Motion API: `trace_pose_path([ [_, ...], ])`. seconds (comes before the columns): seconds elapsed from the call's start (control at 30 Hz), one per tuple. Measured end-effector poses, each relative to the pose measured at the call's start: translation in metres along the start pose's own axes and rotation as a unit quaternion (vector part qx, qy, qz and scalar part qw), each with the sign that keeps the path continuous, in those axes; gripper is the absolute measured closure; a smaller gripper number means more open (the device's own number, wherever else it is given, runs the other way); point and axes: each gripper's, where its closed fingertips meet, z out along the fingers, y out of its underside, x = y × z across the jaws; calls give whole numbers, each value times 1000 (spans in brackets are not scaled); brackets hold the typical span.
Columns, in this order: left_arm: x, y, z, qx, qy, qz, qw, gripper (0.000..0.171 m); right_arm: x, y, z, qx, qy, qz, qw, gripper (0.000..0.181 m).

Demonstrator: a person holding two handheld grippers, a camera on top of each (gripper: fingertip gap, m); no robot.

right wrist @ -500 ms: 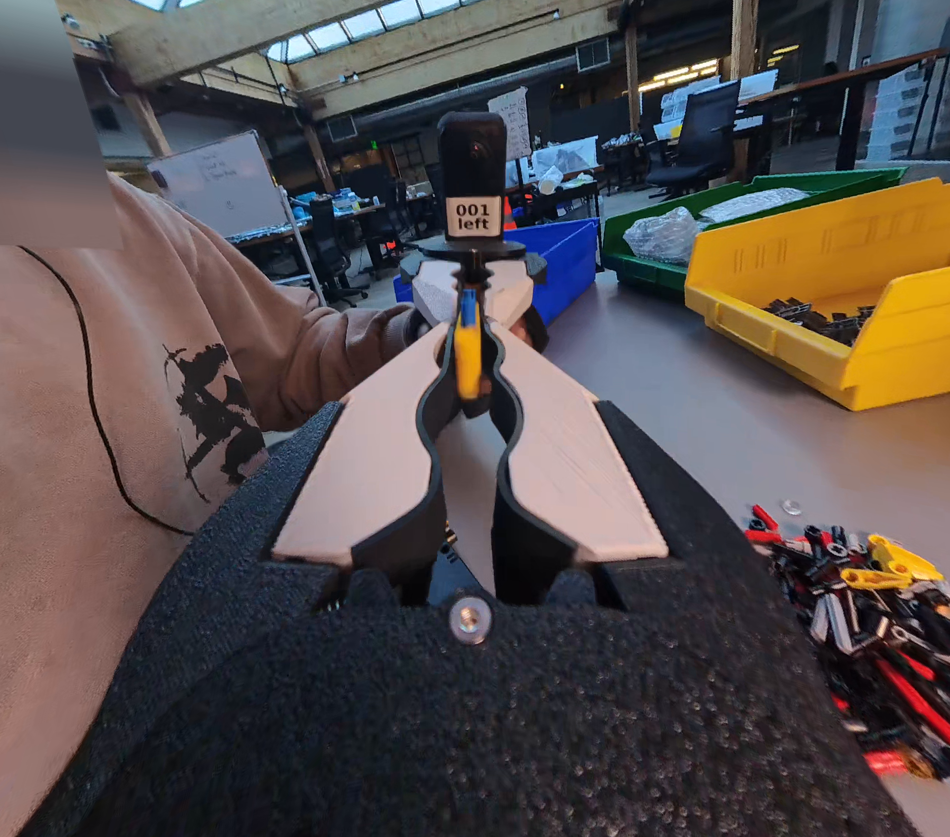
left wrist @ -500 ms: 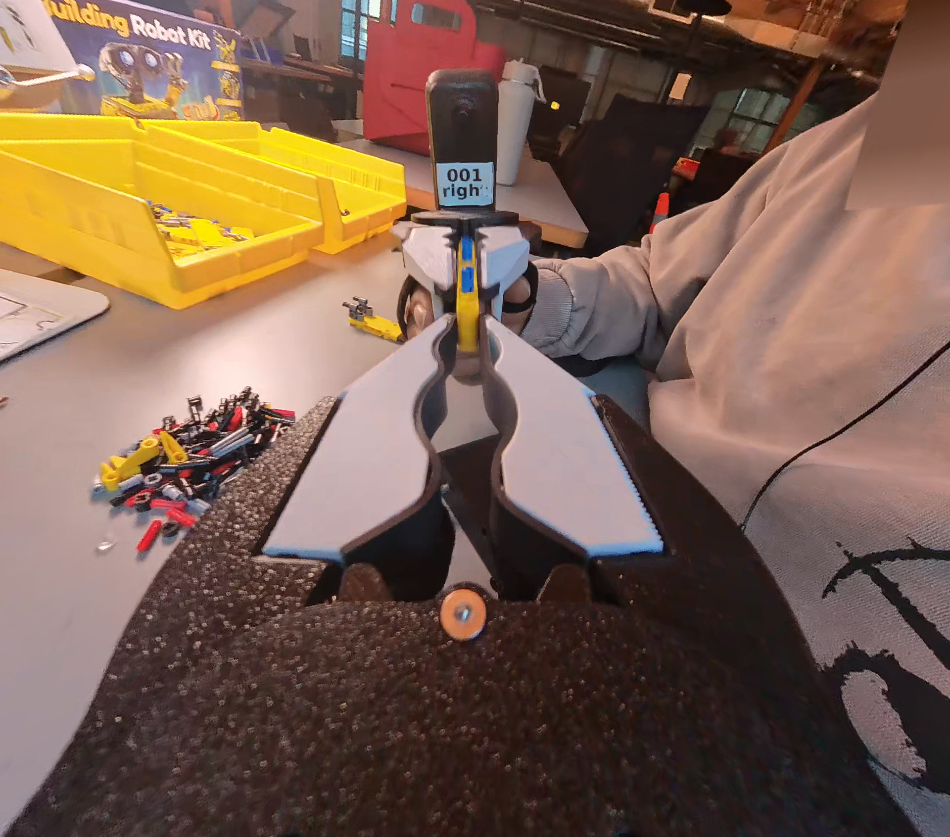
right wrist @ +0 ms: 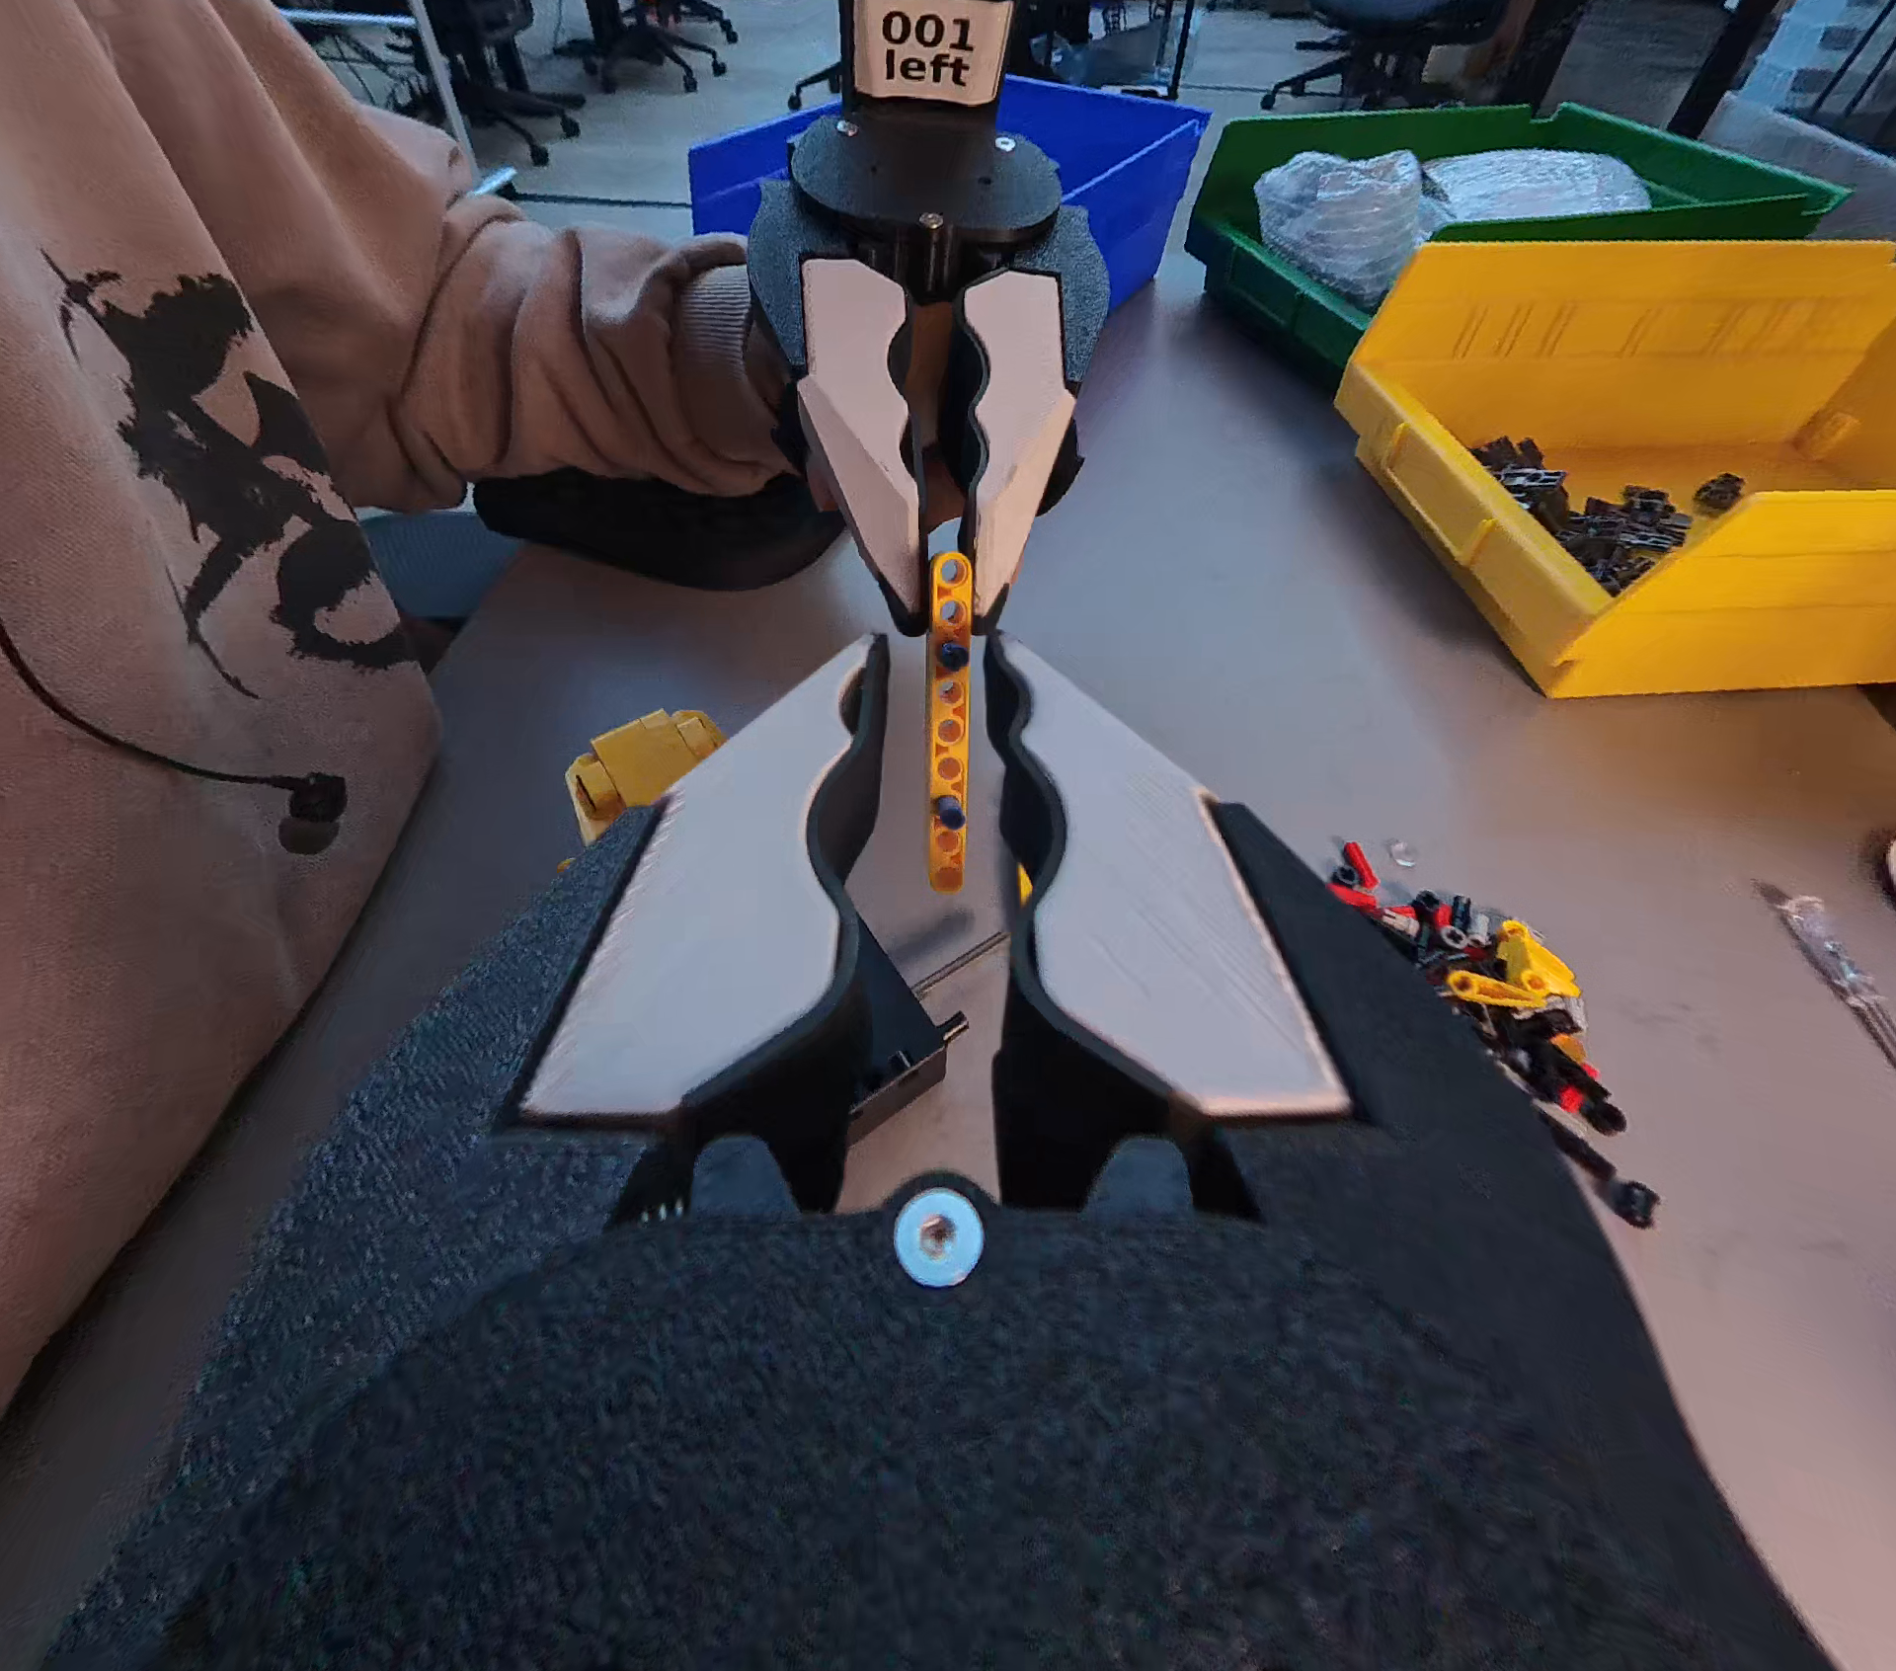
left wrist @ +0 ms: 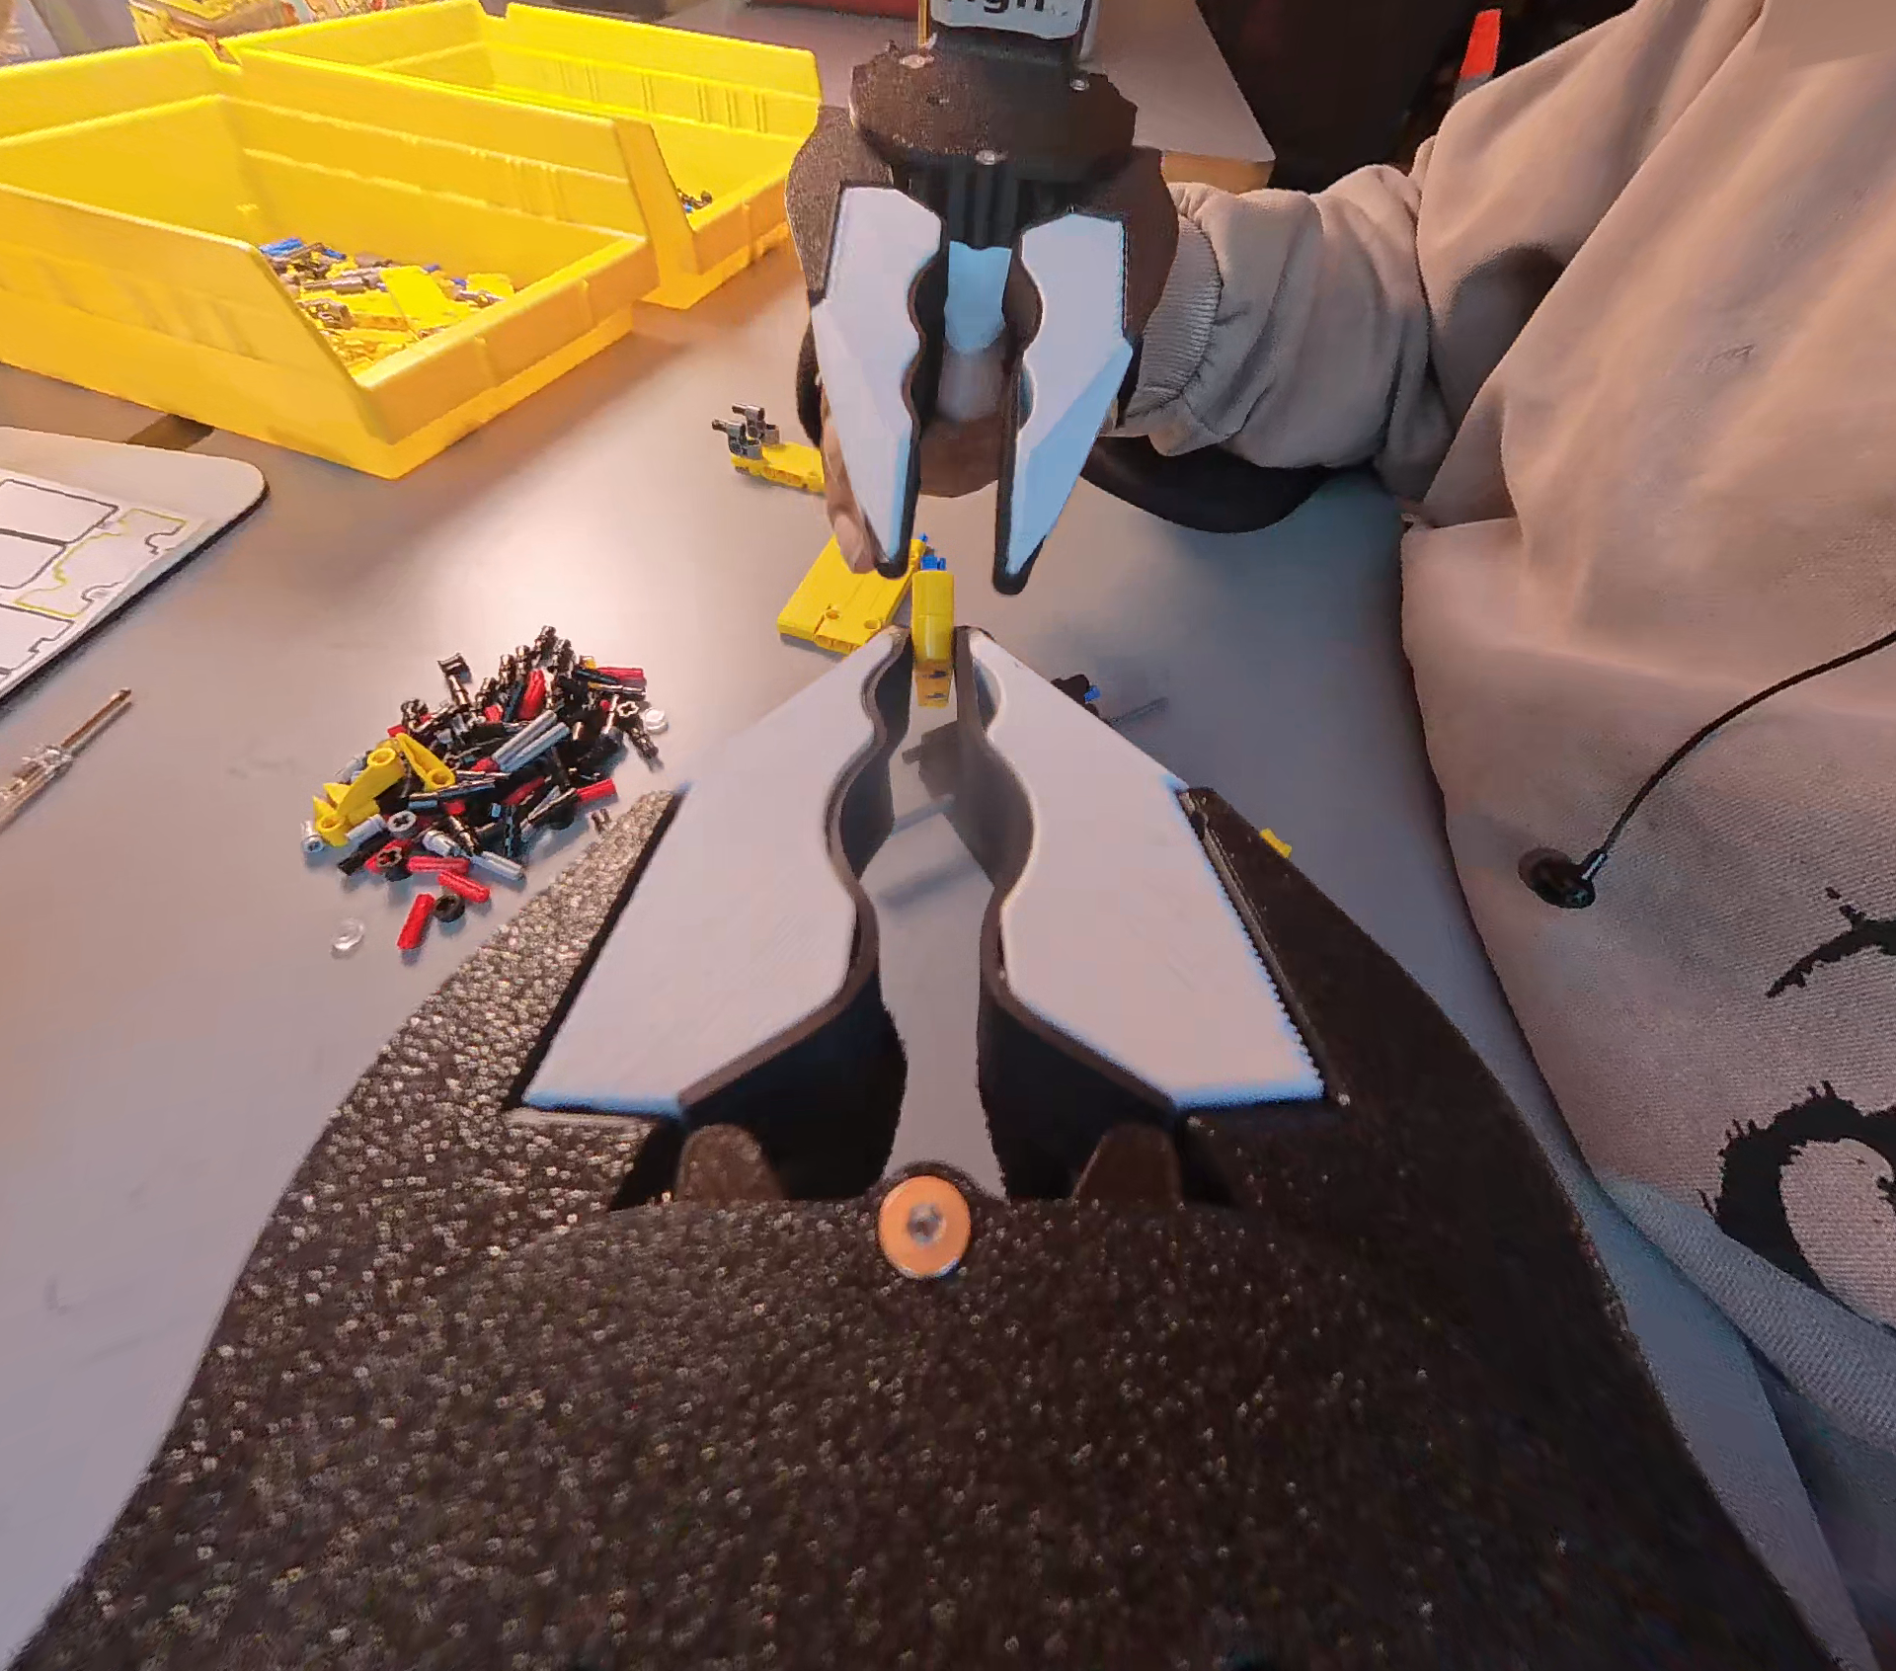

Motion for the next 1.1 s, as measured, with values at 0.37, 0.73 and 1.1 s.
trace_pose_path([
  [0.37,5,0,1,0,15,-8,1000,165,-3,0,4,11,-14,13,1000,174],
  [0.73,6,-24,-5,88,27,-37,995,150,-2,-23,-5,99,-45,83,991,178],
  [1.1,10,-24,0,79,39,-56,995,165,-5,-22,-2,95,-55,83,990,165],
])
